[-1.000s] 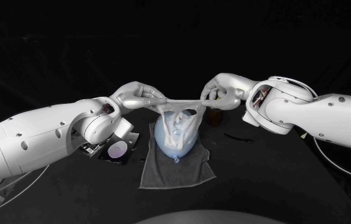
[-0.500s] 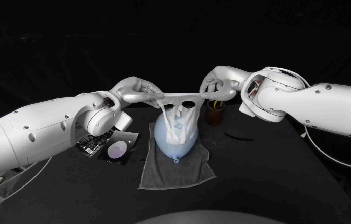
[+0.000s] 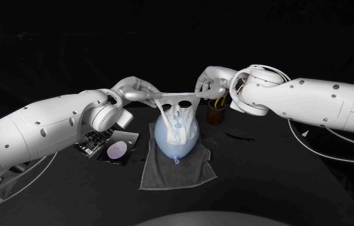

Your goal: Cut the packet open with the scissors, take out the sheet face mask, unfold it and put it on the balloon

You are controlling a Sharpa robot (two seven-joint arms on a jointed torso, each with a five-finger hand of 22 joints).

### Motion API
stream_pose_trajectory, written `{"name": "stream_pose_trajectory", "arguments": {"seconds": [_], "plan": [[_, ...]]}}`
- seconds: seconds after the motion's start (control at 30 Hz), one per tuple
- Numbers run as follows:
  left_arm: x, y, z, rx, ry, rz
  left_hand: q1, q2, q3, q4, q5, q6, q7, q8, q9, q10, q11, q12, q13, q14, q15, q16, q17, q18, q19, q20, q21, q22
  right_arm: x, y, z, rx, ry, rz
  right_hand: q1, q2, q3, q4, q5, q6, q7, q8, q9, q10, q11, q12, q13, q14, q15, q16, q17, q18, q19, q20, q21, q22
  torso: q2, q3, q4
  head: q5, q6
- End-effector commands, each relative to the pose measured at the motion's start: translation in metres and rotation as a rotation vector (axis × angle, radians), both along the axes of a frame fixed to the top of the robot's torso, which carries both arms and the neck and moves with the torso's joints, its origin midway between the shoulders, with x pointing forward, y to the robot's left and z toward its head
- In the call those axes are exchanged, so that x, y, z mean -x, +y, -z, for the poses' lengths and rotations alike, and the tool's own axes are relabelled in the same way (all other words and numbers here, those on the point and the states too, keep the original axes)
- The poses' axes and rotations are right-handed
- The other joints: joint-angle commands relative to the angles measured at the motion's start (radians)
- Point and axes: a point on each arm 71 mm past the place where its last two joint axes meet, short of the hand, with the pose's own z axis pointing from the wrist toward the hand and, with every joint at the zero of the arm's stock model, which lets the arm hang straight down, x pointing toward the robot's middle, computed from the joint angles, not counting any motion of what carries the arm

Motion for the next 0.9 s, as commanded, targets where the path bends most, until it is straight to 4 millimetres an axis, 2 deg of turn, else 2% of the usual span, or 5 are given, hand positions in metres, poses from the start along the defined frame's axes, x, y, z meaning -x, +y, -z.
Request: {"name": "stream_pose_trajectory", "arguments": {"seconds": [0.03,0.1,0.37,0.8,0.9], "plan": [[-0.005,0.002,0.002,-0.038,0.011,-0.048,0.001,0.006,-0.008,0.000,0.003,0.007,-0.001,0.002,0.001,0.004,-0.002,0.000,-0.001,0.006,-0.001,0.006,0.000,0.018,0.000,-0.004,0.007,0.001,-0.006,-0.003,0.005,0.046,0.006,0.029,0.001,0.007,0.004,0.000,0.003,0.003,0.001,0.004,0.003,-0.006,0.000,0.006,0.002,0.059,-0.007,0.001,0.012,-0.007,0.013,-0.003,-0.003,0.181,0.003,0.0000,-0.0013,0.000,-0.002],[-0.008,0.002,0.003,-0.049,0.014,-0.066,0.001,0.006,-0.008,0.000,0.003,0.007,-0.001,0.002,0.001,0.004,-0.002,0.000,-0.002,0.006,-0.001,0.006,0.000,0.018,0.000,-0.004,0.007,0.001,-0.010,-0.002,0.009,0.049,0.009,0.038,0.001,0.007,0.005,0.000,0.003,0.002,0.002,0.004,0.003,-0.008,0.000,0.006,0.002,0.060,-0.007,0.002,0.014,-0.007,0.013,-0.003,-0.003,0.181,0.006,-0.0002,-0.0012,0.001,-0.002],[-0.016,-0.001,0.007,-0.093,0.033,-0.109,0.001,0.006,-0.008,0.000,0.003,0.007,-0.001,0.002,0.001,0.004,-0.002,0.000,-0.002,0.006,-0.001,0.006,0.000,0.018,0.000,-0.004,0.008,0.002,-0.021,0.003,0.022,0.059,0.038,0.059,0.000,0.006,0.010,0.001,0.003,-0.003,0.003,0.005,0.003,-0.014,0.001,0.006,0.005,0.059,-0.006,0.001,0.011,-0.006,0.011,-0.002,-0.008,0.180,0.015,0.0030,-0.0035,0.004,-0.004],[-0.027,-0.002,0.020,-0.171,0.057,-0.191,0.002,0.007,-0.008,0.001,0.003,0.005,0.001,-0.002,0.000,0.002,-0.001,-0.003,-0.003,0.006,-0.001,0.006,-0.002,0.017,-0.002,-0.004,0.011,0.004,-0.037,0.007,0.040,0.055,0.038,0.114,0.001,0.006,0.014,0.000,0.003,-0.008,0.005,0.006,0.003,-0.020,0.002,0.007,0.007,0.059,-0.005,0.000,0.010,-0.006,0.011,-0.002,-0.011,0.179,0.032,0.0073,-0.0091,0.007,0.006],[-0.028,-0.002,0.022,-0.185,0.060,-0.208,0.002,0.007,-0.007,0.001,0.003,0.005,0.001,-0.002,0.000,0.002,-0.001,-0.003,-0.003,0.006,0.000,0.006,-0.002,0.017,-0.002,-0.004,0.011,0.004,-0.039,0.008,0.045,0.049,0.039,0.122,0.001,0.006,0.015,-0.001,0.003,-0.009,0.005,0.006,0.003,-0.021,0.003,0.007,0.007,0.059,-0.005,0.000,0.009,-0.006,0.010,-0.002,-0.012,0.179,0.034,0.0070,-0.0099,0.006,0.006]]}}
